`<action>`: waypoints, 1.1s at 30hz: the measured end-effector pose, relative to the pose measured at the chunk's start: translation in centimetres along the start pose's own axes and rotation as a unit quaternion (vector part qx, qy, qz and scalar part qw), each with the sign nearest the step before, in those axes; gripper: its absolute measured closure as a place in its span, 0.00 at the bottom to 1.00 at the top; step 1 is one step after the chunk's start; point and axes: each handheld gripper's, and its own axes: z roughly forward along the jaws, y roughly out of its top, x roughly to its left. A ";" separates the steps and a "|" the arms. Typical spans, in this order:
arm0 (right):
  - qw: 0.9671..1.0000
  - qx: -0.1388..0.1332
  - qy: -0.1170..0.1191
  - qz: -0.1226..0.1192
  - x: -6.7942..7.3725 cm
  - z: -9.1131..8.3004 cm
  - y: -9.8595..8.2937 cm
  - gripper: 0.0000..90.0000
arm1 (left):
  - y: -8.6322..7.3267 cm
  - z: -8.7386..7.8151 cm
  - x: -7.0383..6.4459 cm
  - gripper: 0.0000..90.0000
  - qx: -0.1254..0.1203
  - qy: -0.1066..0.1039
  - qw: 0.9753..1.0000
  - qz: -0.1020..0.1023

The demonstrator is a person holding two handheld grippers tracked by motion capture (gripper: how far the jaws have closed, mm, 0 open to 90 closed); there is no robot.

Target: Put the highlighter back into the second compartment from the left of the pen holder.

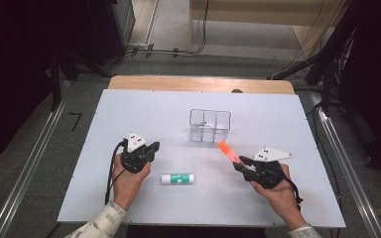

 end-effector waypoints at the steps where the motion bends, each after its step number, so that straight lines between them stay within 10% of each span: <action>1: 1.000 -0.001 0.002 -0.001 0.1 0.1 0.2 0.72 | 0.0 0.1 -0.2 1.00 0.000 -0.002 1.000 0.003; 33: 0.996 -0.030 0.072 -0.050 4.8 3.5 5.1 0.72 | 1.9 4.1 -7.0 1.00 0.000 -0.113 0.994 0.014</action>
